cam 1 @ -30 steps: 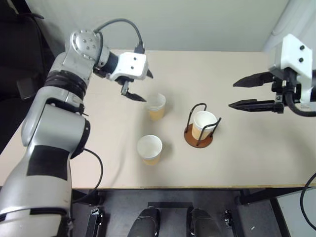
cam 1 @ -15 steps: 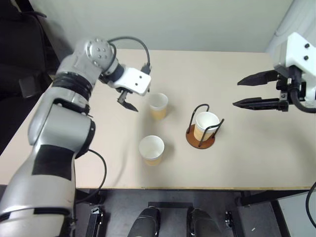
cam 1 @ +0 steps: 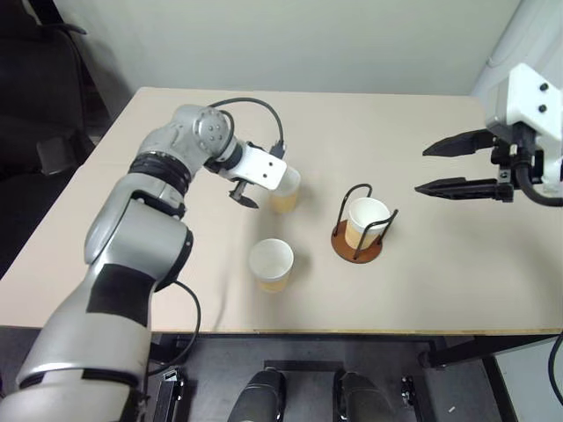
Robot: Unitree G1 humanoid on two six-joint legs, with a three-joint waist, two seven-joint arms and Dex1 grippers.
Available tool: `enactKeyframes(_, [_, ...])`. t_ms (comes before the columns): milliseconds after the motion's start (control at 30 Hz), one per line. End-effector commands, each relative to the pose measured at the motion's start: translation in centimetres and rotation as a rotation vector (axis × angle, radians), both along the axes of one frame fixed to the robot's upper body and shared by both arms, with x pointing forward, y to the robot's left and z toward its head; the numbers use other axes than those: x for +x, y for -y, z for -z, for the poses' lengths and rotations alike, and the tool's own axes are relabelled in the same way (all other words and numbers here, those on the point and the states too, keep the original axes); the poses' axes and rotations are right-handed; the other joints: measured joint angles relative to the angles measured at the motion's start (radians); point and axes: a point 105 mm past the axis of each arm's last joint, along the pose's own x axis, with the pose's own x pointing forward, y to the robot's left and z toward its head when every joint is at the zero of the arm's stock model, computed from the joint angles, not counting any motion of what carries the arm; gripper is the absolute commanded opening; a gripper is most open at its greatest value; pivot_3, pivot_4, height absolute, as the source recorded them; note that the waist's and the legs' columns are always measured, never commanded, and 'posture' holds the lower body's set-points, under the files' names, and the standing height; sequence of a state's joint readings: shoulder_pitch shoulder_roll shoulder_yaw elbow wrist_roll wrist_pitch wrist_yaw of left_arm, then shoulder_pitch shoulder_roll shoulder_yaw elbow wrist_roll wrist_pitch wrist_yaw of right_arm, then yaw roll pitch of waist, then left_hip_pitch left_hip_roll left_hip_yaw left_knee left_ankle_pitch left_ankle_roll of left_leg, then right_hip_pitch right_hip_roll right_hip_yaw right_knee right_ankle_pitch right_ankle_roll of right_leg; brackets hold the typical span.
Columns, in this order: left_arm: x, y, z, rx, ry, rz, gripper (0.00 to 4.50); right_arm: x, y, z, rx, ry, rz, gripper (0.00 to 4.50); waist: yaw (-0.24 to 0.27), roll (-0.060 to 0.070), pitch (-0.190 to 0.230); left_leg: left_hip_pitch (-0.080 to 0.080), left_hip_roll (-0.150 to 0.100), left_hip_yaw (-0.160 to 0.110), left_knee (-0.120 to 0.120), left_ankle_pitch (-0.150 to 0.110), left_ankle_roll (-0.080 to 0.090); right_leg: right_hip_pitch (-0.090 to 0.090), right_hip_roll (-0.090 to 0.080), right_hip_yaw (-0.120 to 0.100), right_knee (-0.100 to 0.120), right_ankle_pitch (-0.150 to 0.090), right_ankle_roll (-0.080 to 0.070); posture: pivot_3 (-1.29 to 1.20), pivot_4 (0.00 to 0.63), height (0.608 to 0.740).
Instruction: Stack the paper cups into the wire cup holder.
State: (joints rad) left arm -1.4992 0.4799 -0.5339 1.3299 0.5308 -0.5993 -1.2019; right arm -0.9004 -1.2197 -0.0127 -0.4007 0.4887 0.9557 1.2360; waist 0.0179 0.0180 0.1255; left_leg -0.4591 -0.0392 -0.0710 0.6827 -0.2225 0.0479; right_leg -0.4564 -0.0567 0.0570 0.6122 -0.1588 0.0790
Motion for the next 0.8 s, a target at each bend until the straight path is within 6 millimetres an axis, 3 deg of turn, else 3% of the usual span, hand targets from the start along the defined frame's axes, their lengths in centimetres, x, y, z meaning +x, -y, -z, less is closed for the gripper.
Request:
enactKeyframes(33, [0.2,0.3,0.4,0.017,0.012,0.002,4.5,-0.4,-0.1,-0.6,-0.011,0.037,-0.01,2.7,0.001,0.0,0.0,0.0,0.001,-0.001,0.001,0.0,0.0,0.0,-0.001,0.001,0.0,0.0,0.0,0.0,0.15,0.74])
enactKeyframes(100, [0.2,0.5,1.1,0.038,0.009,0.01,4.5,-0.4,-0.1,-0.6,-0.013,0.038,-0.012,2.7,0.002,0.0,0.0,0.0,0.0,0.0,0.0,0.001,0.0,0.0,0.0,0.0,0.0,0.0,0.0,0.0,0.15,0.74])
enactKeyframes(200, [0.3,0.8,1.7,0.048,0.015,0.016,3.94,-0.3,-0.1,-0.5,-0.016,0.04,-0.014,2.75,0.003,0.0,0.0,0.0,0.0,0.0,0.001,0.002,0.0,0.0,0.0,0.001,0.0,0.001,-0.001,0.0,0.15,0.74])
enactKeyframes(400, [0.6,1.4,1.6,0.069,0.059,0.036,1.79,-0.2,-0.1,-0.4,-0.024,0.04,-0.016,2.75,0.004,0.0,0.0,0.0,0.0,0.0,0.001,0.003,0.001,0.0,-0.001,0.001,0.0,0.003,0.001,0.0,0.15,0.74])
enactKeyframes(567, [0.5,1.7,0.3,0.064,0.067,0.042,0.01,-0.3,0.1,-0.2,-0.031,0.033,-0.012,2.75,0.004,0.0,0.0,0.0,-0.001,0.002,0.001,0.004,0.001,0.0,0.001,0.0,0.0,0.004,0.001,0.0,0.15,0.74])
enactKeyframes(800, [0.7,1.3,-2.5,0.065,0.11,0.019,0.01,-0.2,1.0,-0.1,-0.047,0.02,0.019,2.75,0.006,0.0,0.0,-0.001,0.0,0.001,0.001,0.004,0.002,0.0,-0.001,0.001,-0.001,0.005,0.002,0.0,0.15,0.74])
